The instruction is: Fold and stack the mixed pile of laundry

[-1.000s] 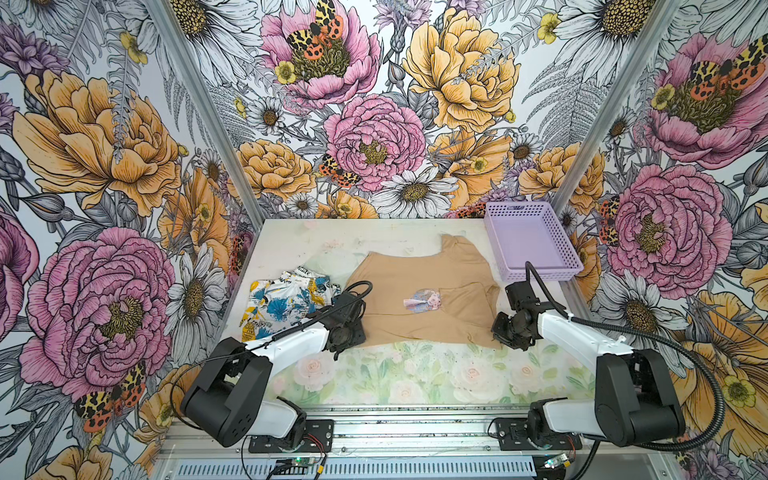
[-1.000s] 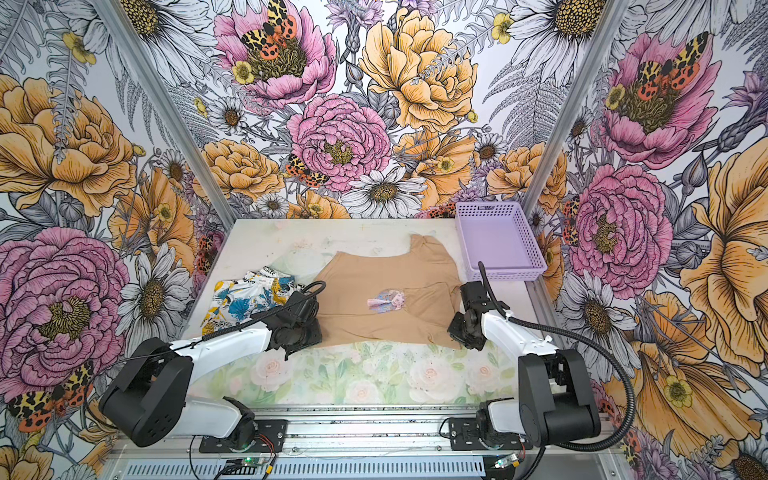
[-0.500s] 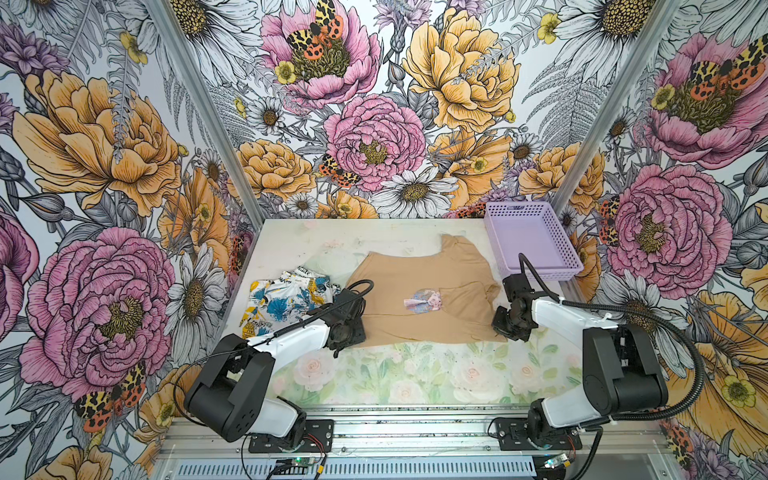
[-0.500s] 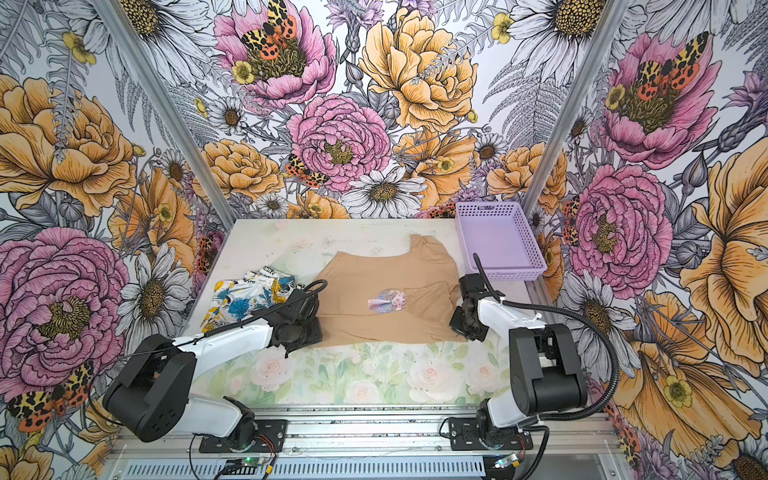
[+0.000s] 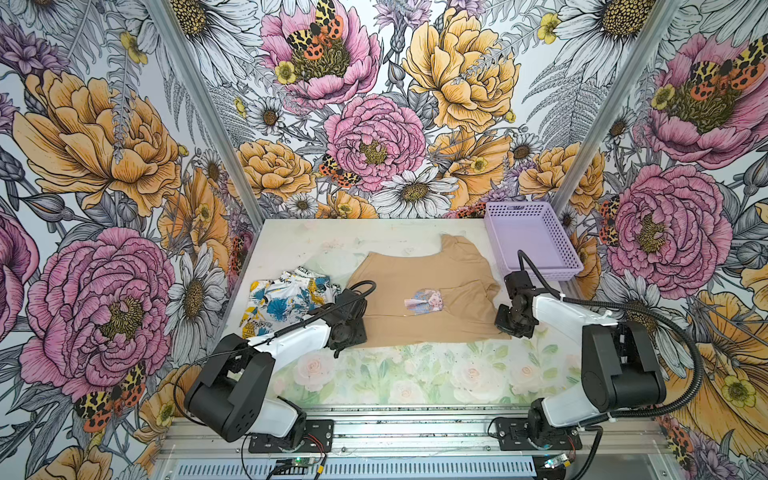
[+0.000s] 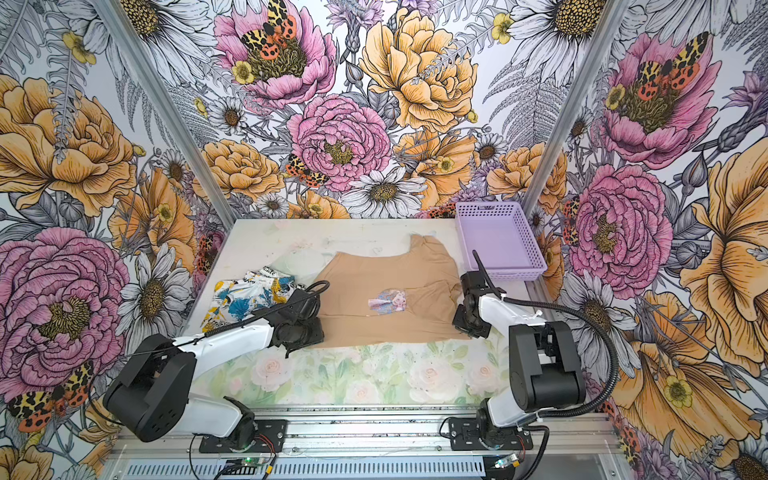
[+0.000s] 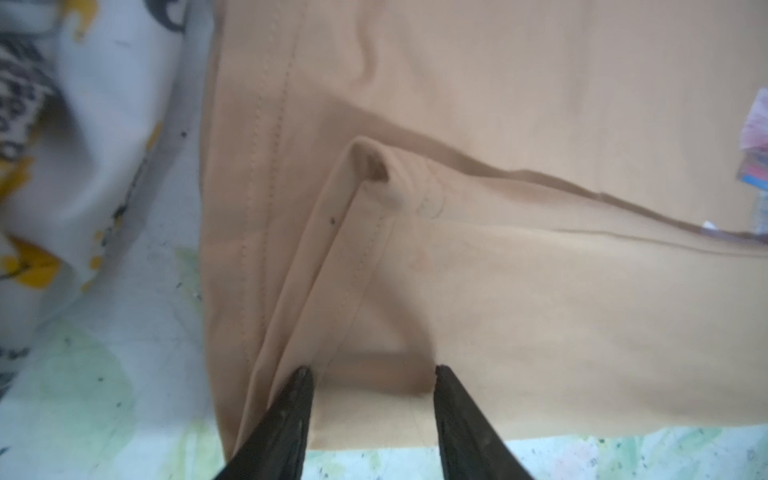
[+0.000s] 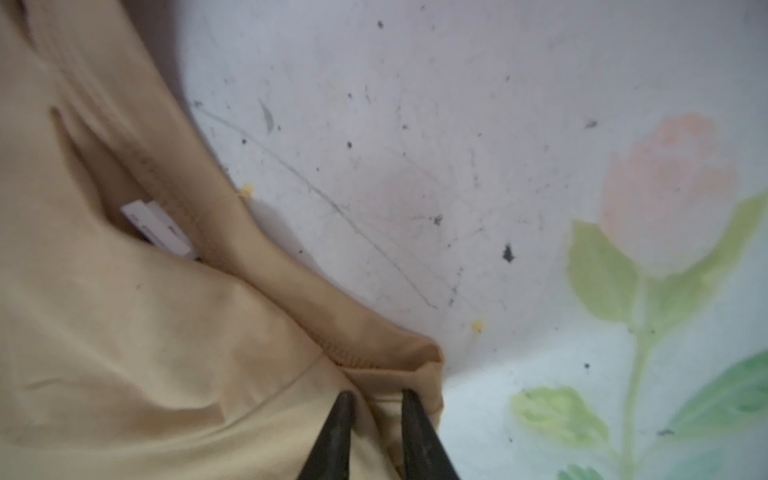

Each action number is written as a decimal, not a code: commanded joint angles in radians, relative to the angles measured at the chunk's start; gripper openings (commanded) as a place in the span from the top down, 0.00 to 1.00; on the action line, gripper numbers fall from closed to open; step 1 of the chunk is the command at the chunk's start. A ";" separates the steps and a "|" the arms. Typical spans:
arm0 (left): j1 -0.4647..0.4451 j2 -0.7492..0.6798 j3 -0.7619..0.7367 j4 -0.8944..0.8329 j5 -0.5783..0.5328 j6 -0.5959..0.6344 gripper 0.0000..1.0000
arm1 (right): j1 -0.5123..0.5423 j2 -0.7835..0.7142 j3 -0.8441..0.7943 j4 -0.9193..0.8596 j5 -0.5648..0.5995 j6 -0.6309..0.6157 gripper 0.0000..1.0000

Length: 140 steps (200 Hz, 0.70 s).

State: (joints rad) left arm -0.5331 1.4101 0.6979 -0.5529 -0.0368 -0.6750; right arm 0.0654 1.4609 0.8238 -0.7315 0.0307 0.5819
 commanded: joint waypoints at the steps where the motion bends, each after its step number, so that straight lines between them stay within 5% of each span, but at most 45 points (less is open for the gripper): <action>1: -0.005 -0.060 0.066 -0.084 -0.028 0.007 0.42 | 0.015 -0.076 0.078 -0.046 0.000 -0.006 0.72; 48: 0.011 0.027 0.251 -0.069 -0.047 0.071 0.36 | 0.101 0.045 0.201 0.065 -0.029 -0.045 0.62; 93: 0.082 0.255 0.430 0.118 -0.031 0.158 0.36 | 0.135 0.309 0.433 0.211 -0.038 -0.109 0.60; 140: 0.150 0.541 0.785 0.094 -0.069 0.263 0.36 | 0.114 0.528 0.687 0.211 -0.050 -0.125 0.60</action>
State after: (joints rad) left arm -0.4183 1.8484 1.3350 -0.4892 -0.0635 -0.4942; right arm 0.1940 1.9339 1.4117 -0.5541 -0.0101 0.4763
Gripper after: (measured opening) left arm 0.646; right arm 0.401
